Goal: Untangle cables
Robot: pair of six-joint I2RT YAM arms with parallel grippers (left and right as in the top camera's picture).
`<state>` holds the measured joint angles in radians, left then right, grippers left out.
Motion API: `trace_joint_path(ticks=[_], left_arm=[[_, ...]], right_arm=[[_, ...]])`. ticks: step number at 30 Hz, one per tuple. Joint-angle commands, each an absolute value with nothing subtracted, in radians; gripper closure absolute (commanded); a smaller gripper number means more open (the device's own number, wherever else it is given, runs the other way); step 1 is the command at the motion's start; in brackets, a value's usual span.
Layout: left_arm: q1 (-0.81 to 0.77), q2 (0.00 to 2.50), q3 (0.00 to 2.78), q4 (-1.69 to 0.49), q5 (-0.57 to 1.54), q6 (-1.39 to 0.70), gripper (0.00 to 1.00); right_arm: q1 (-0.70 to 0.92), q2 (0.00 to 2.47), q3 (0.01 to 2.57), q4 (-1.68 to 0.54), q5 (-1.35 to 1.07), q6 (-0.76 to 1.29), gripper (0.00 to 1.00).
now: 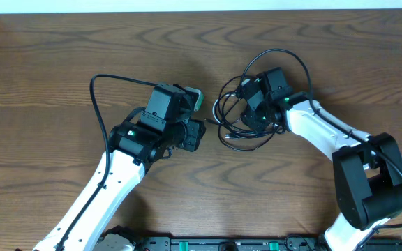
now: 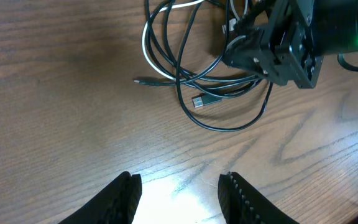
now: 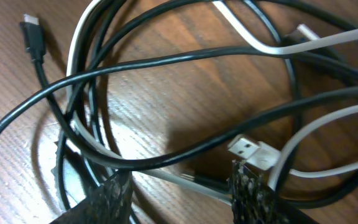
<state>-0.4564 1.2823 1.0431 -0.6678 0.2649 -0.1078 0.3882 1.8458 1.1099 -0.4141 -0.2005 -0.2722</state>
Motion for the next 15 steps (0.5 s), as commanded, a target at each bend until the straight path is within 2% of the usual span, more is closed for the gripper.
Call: trace_joint_path(ticks=[1,9,15], left_arm=[[-0.458,1.279,1.049,-0.665,0.277,-0.107,0.54],[-0.458,1.279,1.049,-0.665,0.277,-0.107,0.54],[-0.458,1.279,1.049,-0.666,0.277,-0.107,0.54]], right_arm=[[0.395,1.859,1.095,-0.411,-0.220,-0.262,0.56],[0.395,1.859,1.086,-0.408,-0.217,-0.262,0.62],[0.394,1.860,1.041,-0.355,-0.216,-0.262,0.58]])
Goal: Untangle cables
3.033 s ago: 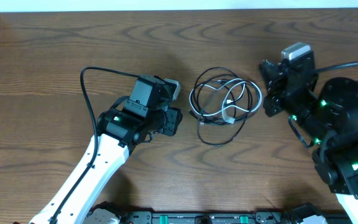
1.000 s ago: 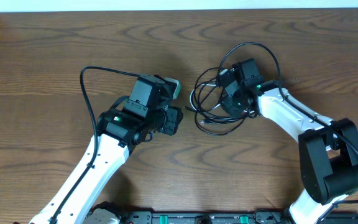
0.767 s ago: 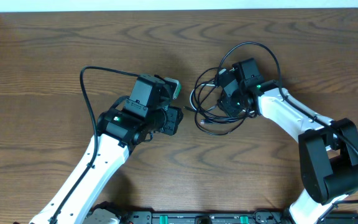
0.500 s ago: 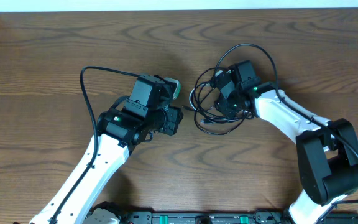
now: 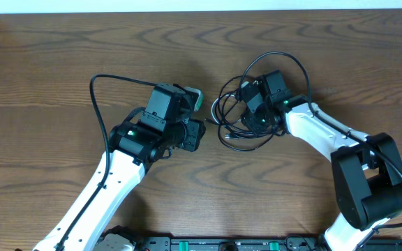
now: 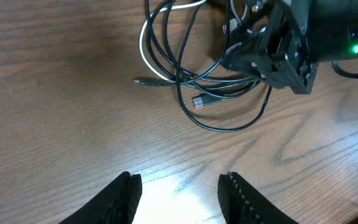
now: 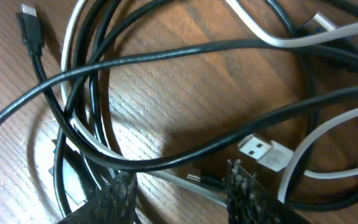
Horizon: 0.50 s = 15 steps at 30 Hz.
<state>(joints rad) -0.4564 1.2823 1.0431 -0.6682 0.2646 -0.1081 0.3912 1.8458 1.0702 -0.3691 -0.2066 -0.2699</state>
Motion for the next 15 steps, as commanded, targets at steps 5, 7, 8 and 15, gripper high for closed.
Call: trace_joint_path(ticks=[5,7,8,15], left_arm=[[-0.458,1.279,1.049,-0.666,0.277,-0.107,0.54],[-0.458,1.279,1.049,-0.666,0.277,-0.107,0.54],[-0.458,1.279,1.049,-0.666,0.277,-0.107,0.54],[-0.458,1.279,1.049,-0.666,0.277,-0.106,0.54]], right_arm=[[0.393,1.860,1.023,-0.334,-0.215,-0.262,0.60],[0.393,1.860,1.019,-0.331,-0.215,-0.262,0.64],[0.393,1.860,1.019,-0.331,-0.216,-0.262,0.66],[0.393,1.859,1.019,-0.336,-0.216,-0.224,0.87]])
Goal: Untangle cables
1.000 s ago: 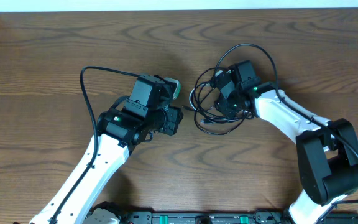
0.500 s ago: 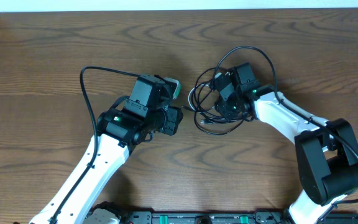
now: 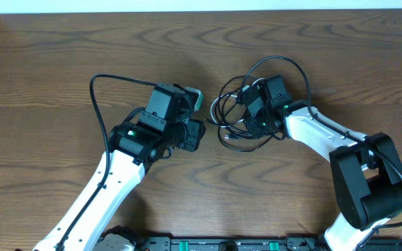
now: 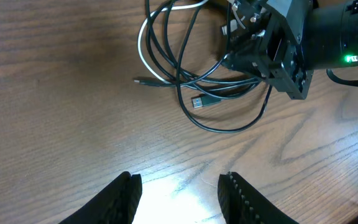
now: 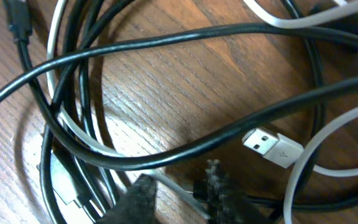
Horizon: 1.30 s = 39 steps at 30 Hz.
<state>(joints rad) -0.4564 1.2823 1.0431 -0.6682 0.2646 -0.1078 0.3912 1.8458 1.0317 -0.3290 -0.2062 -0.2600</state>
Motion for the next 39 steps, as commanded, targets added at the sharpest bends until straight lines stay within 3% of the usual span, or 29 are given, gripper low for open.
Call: trace_joint_path(ticks=[1,2,12,19,29,39], left_arm=[[-0.458,1.279,1.049,-0.666,0.277,-0.107,0.54],[-0.458,1.279,1.049,-0.666,0.277,-0.106,0.54],[-0.458,1.279,1.049,-0.672,0.277,-0.106,0.54],[-0.458,1.279,1.049,-0.672,0.276,-0.106,0.54],[-0.458,1.279,1.049,-0.665,0.276,-0.106,0.54],[-0.458,1.279,1.049,-0.652,0.277,-0.107,0.53]], right_arm=[[0.393,1.857,1.020,-0.344,-0.216,-0.224,0.95],[0.393,1.856,1.021,-0.353,-0.215,-0.224,0.99],[0.393,1.759,1.091,-0.525,-0.183,-0.169,0.99],[0.394,1.556,1.189,-0.677,-0.194,-0.149,0.99],[0.394,1.334,1.559,-0.793,-0.202,-0.075,0.99],[0.394,1.316,1.859,-0.756,-0.220,-0.075,0.99]])
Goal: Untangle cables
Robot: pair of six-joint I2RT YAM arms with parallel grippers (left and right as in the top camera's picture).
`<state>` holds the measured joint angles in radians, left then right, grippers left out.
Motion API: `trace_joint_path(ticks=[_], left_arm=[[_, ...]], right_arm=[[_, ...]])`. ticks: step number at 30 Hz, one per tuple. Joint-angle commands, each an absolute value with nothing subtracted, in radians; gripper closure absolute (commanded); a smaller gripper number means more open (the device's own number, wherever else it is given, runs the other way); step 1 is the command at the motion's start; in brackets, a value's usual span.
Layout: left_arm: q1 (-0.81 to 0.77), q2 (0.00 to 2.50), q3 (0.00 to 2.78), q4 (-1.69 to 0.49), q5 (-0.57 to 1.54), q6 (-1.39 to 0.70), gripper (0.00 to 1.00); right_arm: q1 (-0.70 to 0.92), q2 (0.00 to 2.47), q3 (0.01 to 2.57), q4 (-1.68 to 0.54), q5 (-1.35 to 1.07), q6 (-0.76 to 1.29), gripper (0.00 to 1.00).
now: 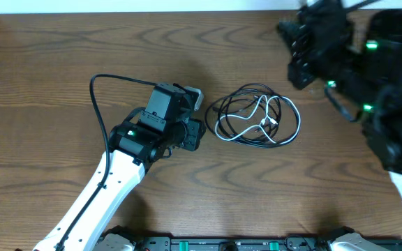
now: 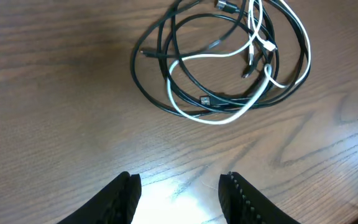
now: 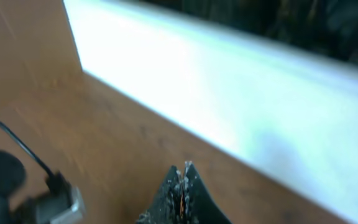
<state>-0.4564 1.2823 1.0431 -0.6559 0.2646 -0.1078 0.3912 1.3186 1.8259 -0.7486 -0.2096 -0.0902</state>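
The cable tangle [image 1: 257, 122], loops of black cable with a white cable [image 1: 246, 120] through them, lies loose on the wooden table; the left wrist view shows the tangle [image 2: 222, 68] with small plugs inside the loops. My left gripper [image 1: 195, 134] rests just left of it, open and empty [image 2: 179, 182]. High above the table's far right, blurred, my right gripper [image 1: 300, 43] is well clear of the cables. Its fingers [image 3: 180, 182] are pressed together with nothing between them.
The brown table [image 1: 61, 56] ends at a white strip along the far edge [image 3: 241, 106]. The left arm's own black cable [image 1: 100, 104] arcs over the table left of its wrist. A dark rail [image 1: 229, 244] runs along the near edge.
My right gripper was down inside the tangle with its fingers nearly closed on the cables; now it is raised far up to the right, shut and empty. The tangle lies rounder and further right.
My right gripper stood open, pressed low into the tangle, at the two oldest moments, shifting slightly. Then its fingers had narrowed over the cables. Now it is up and away, and the bundle lies released in a changed shape. The left arm stayed put, open.
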Motion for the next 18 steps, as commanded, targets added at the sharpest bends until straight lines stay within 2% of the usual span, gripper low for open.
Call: trace_joint_path(ticks=[1,4,5,6,7,10,15,16,18], left_arm=[[-0.458,1.279,1.049,-0.649,0.277,-0.106,0.53],[-0.458,1.279,1.049,-0.647,0.276,-0.107,0.53],[-0.458,1.279,1.049,-0.647,0.276,-0.106,0.53],[-0.458,1.279,1.049,-0.647,0.276,-0.106,0.53],[-0.458,1.279,1.049,-0.647,0.276,-0.106,0.53],[-0.458,1.279,1.049,-0.648,0.276,-0.106,0.53],[-0.458,1.280,1.049,-0.647,0.276,-0.106,0.53],[-0.458,1.279,1.049,-0.647,0.276,-0.106,0.53],[-0.458,1.279,1.049,-0.648,0.276,-0.106,0.53]], right_arm=[[0.393,1.317,1.858,-0.765,-0.219,-0.075,0.99],[0.393,1.353,1.847,-0.860,-0.204,-0.079,0.96],[0.393,1.367,1.845,-0.893,-0.199,-0.084,0.86],[0.393,1.390,1.842,-0.943,-0.188,-0.084,0.70],[0.393,1.416,1.838,-0.992,-0.183,-0.084,0.59],[0.393,1.512,1.835,-1.130,-0.182,-0.118,0.36],[0.393,1.701,1.835,-1.280,-0.183,-0.158,0.04],[0.394,1.742,1.835,-1.299,-0.191,-0.157,0.01],[0.394,1.818,1.835,-1.325,-0.207,-0.144,0.01]])
